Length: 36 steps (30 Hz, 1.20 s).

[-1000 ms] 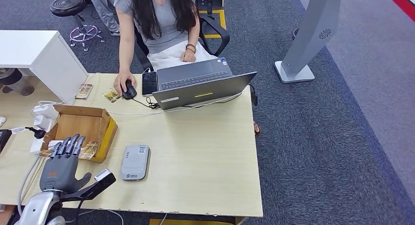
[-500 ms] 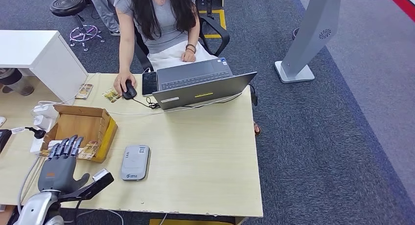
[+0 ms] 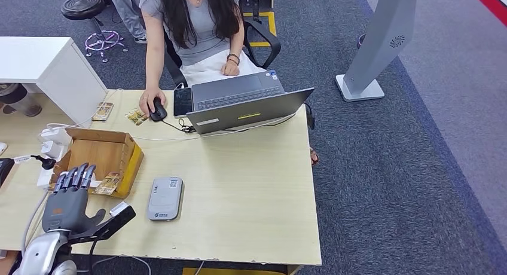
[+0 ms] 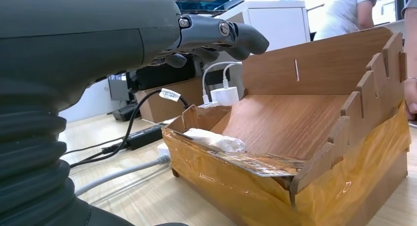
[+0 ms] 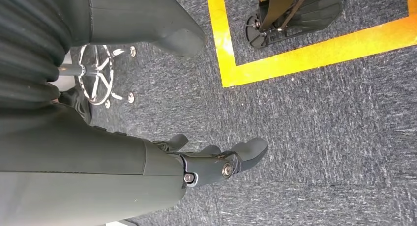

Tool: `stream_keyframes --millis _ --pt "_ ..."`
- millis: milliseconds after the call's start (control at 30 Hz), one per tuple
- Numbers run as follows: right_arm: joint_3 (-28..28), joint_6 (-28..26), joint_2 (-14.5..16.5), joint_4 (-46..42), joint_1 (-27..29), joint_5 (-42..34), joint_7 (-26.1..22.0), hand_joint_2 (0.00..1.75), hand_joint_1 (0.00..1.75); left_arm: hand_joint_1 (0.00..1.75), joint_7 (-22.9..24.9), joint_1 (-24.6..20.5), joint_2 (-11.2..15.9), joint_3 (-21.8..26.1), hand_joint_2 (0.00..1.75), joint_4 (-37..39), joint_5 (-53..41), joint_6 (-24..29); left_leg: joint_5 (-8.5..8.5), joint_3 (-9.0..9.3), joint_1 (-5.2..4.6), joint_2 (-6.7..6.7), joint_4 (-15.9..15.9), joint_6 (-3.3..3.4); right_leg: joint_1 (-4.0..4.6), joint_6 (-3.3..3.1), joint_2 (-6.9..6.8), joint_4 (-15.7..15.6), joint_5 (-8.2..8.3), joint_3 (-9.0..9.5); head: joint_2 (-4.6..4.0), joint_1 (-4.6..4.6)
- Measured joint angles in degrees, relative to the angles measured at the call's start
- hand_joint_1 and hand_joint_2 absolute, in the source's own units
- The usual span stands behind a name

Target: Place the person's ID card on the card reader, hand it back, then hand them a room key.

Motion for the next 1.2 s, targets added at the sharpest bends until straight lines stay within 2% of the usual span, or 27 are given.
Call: stream_keyframes --millis 333,1200 --pt "0.65 0.75 -0.09 0.00 -0.05 0.92 -0.02 1.75 0.00 0.00 -0.71 -2.42 -0.31 2.15 1.75 3.30 0.48 1.14 0.00 0.01 0.00 -0.01 0.00 0.00 0.00 0.00 0.00 0.00 0.00 0.00 0.00 0.01" --pt "1.37 0.91 -0.19 0.00 -0.20 2.60 -0.09 1.75 0.00 0.00 -1.86 -8.53 -0.88 2.33 1.75 10.31 -0.16 1.68 0.01 0.01 0.00 -0.01 0.00 0.00 0.00 0.00 0.01 0.00 0.01 0.00 0.00 0.00"
